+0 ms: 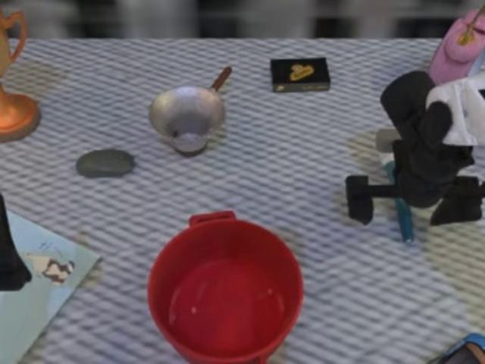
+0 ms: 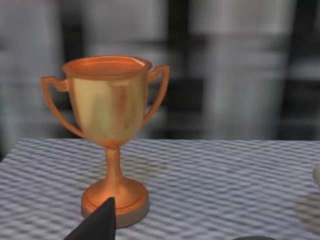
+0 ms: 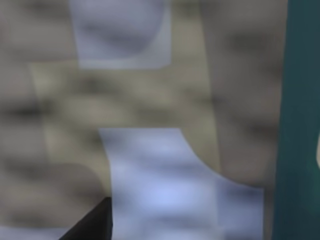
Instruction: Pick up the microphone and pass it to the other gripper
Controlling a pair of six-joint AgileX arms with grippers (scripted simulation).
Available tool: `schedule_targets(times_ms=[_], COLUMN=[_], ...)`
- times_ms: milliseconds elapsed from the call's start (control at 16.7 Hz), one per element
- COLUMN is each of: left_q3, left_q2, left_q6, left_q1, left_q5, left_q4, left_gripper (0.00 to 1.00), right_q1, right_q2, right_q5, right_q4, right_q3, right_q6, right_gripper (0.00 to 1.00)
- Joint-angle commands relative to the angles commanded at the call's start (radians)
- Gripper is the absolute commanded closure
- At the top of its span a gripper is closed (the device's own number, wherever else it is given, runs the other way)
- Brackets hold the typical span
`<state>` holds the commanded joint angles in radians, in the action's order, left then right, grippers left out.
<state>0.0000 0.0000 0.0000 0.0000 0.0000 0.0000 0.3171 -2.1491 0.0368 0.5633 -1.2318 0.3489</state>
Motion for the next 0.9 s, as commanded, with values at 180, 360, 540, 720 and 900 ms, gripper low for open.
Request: schedule_targets(times_ms=[180,360,540,720,900], left_q3=[0.000,0.000,0.000,0.000,0.000], left_q2=[0.000,0.000,0.000,0.000,0.000], left_q6=[0.000,0.000,0.000,0.000,0.000], left_q1=[0.000,0.000,0.000,0.000,0.000], left_q5=[0.000,0.000,0.000,0.000,0.000], left_q4=[0.000,0.000,0.000,0.000,0.000], left_gripper=[0.00,0.00,0.00,0.00,0.00], right_q1=[0.000,0.000,0.000,0.000,0.000], right_q2=[0.000,0.000,0.000,0.000,0.000], right_q5=[0.000,0.000,0.000,0.000,0.000], right_q4=[0.000,0.000,0.000,0.000,0.000], right_q3=[0.000,0.000,0.000,0.000,0.000], right_q6=[0.000,0.000,0.000,0.000,0.000], right_gripper=[0.38,0.60,0.83,1.00,1.00])
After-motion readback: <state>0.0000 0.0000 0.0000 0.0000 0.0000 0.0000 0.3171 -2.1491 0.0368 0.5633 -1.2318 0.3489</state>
